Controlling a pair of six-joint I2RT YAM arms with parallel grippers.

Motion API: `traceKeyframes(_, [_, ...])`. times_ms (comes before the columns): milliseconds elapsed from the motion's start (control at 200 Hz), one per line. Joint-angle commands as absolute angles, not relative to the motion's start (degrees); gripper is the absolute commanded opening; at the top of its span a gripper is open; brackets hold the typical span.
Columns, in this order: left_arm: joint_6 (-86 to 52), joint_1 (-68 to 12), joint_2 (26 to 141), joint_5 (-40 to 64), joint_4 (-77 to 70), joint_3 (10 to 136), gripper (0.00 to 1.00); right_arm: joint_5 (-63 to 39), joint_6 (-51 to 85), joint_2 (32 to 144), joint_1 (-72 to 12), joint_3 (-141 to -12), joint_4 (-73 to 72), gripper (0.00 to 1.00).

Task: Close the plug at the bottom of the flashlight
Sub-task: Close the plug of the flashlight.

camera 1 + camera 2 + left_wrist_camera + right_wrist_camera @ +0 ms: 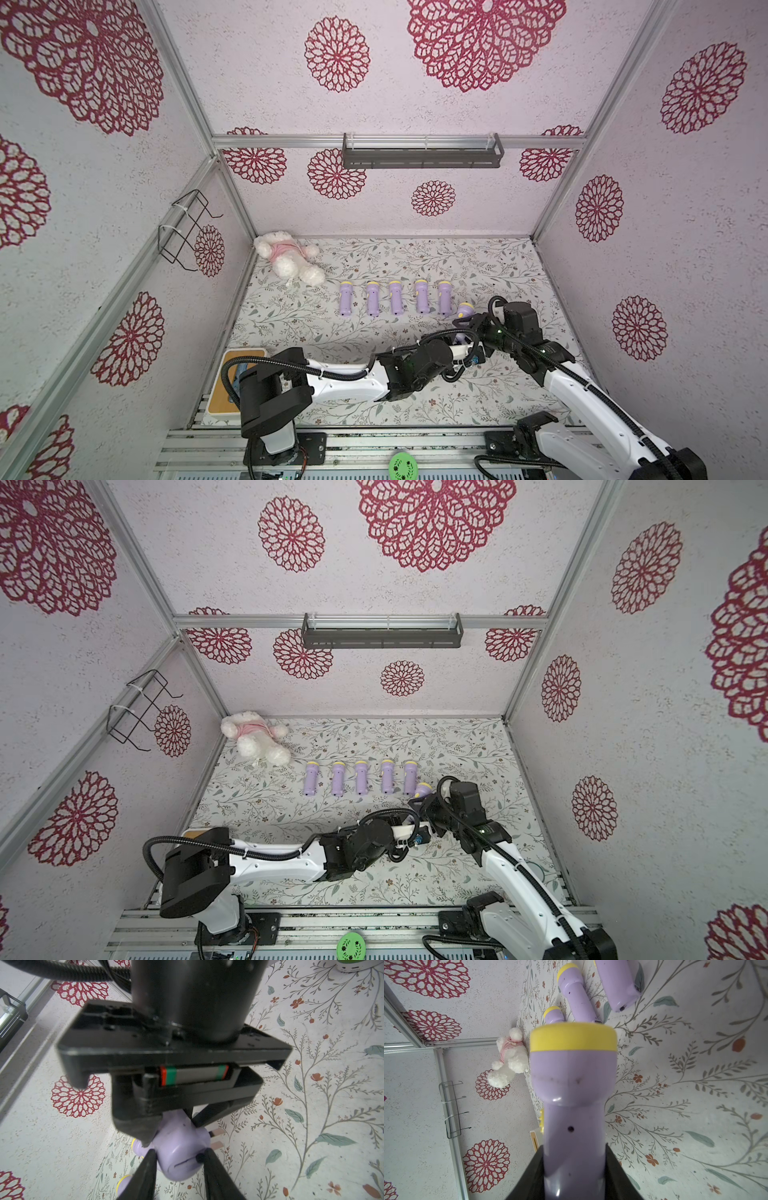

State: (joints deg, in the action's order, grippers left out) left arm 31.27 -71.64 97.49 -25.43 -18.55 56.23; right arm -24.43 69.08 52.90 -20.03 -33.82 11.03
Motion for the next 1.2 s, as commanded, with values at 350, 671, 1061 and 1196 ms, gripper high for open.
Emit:
traceKeyframes(350, [30.59,-72.88,99.67,-22.23,-18.02,57.83,0.33,-27.58,69.95,50.98,-20.55,-35.30,6.95,0.00])
traceKeyframes(671, [30.50,-72.91,99.60,-22.41,-17.84,58.18,0.30,-27.65,69.99,51.11,-20.56,-35.42,6.77,0.00])
traceKeyframes(1061, [31.03,-72.85,99.32,-23.68,-17.75,58.09,0.28,-27.35,70.09,50.98,-20.56,-34.81,6.81,0.00])
traceKeyframes(1196, [31.28,-72.83,98.89,-24.59,-18.66,57.66,0.28,-27.27,70.05,51.21,-20.49,-34.38,6.92,0.00])
